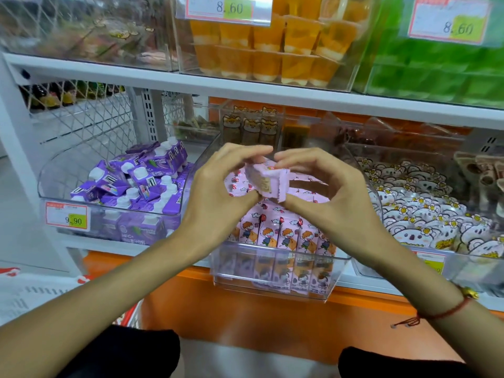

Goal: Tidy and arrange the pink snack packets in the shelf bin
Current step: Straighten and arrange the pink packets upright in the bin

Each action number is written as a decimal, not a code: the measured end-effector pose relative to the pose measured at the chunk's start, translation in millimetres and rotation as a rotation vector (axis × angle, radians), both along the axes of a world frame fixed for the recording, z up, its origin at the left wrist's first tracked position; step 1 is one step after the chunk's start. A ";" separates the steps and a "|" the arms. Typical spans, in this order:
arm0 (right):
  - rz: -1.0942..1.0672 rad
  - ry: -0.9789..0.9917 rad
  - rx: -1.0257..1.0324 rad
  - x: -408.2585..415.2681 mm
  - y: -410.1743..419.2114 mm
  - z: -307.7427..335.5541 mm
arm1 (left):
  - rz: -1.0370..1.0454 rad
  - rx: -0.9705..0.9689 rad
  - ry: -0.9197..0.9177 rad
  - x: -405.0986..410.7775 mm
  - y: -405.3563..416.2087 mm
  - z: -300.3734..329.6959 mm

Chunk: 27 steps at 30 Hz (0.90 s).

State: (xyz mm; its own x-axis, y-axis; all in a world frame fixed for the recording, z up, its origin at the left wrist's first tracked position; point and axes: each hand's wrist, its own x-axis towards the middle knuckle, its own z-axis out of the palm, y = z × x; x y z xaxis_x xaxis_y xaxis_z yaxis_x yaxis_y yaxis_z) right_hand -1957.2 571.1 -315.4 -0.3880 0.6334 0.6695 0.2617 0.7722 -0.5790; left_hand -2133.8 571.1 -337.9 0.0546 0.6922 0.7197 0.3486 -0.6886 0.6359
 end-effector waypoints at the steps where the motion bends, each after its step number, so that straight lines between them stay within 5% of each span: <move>1: -0.006 -0.006 -0.003 0.4 0.1 -0.7 | -0.031 -0.018 -0.021 -0.4 0.2 0.3; 9: -0.076 0.166 -0.183 1.0 2.9 0.9 | -0.164 -0.189 -0.043 4.5 -1.7 2.2; 14: -0.097 0.137 -0.509 3.9 9.6 1.0 | -0.254 -0.645 -0.422 8.5 -0.5 5.8; 18: -0.041 0.100 -0.746 4.2 10.7 0.2 | -0.291 -0.877 -0.559 9.4 -0.1 7.3; 27: -0.021 0.106 -0.765 3.9 12.2 -3.7 | -0.265 -0.856 -0.547 10.0 1.9 6.0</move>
State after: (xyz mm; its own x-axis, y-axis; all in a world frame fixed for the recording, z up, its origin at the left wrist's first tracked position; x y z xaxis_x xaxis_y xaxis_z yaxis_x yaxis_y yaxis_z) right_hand -1953.3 583.3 -319.1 -0.3291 0.9413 0.0755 0.1853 0.1428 -0.9722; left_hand -2123.9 573.0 -331.9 0.0937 0.9951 -0.0319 -0.2289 0.0527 0.9720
